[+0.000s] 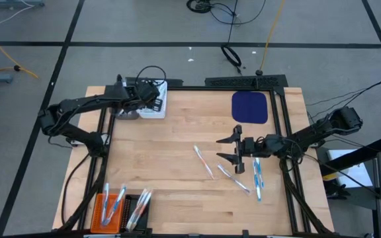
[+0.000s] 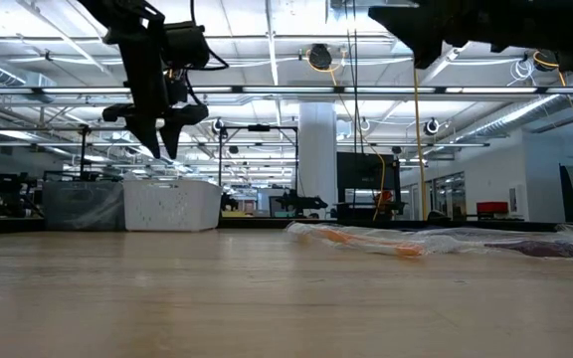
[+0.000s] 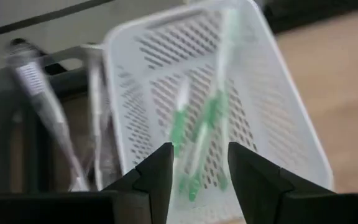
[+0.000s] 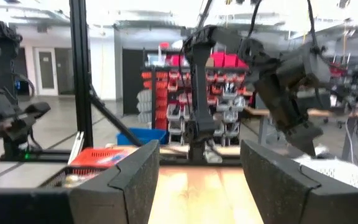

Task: Pick & Place Toothbrushes
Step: Put the blue toothbrush into the orange bin

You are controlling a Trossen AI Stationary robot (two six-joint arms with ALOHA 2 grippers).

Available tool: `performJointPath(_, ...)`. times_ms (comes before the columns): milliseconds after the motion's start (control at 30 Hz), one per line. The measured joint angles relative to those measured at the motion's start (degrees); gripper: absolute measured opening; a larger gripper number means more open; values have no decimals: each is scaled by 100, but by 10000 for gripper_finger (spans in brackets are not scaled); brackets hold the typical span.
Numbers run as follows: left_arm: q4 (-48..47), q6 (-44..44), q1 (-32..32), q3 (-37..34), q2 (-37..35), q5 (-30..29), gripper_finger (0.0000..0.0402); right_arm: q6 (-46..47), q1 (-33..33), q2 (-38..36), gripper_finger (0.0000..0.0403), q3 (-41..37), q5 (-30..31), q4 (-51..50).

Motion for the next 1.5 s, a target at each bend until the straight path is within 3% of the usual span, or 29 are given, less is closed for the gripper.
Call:
performJointPath(167,-15,388,-282,0,-82,416,157,432,-41,-18,219,0,-16,-901)
performJointPath(433,91,349,-1022,-1,-168,448,157,1759,-205,-42,205,7,-29,-2600)
performJointPath(700,213,334,-1739,-2,-166,465,157,3315,807,-35,170,0,-300,-4501)
performJointPath(967,326,334,-2108,-2,-166,421,157,5275,1866,-37,148,4,-1682,-4963)
performJointPath(1133,330,284,-2225,-2,-166,355,157,6963,2397,-35,136,2,-2162,-5461)
performJointPath(1500,334,53,-2374,-1,-166,307,157,8904,3226,-35,116,2,-2280,-5705)
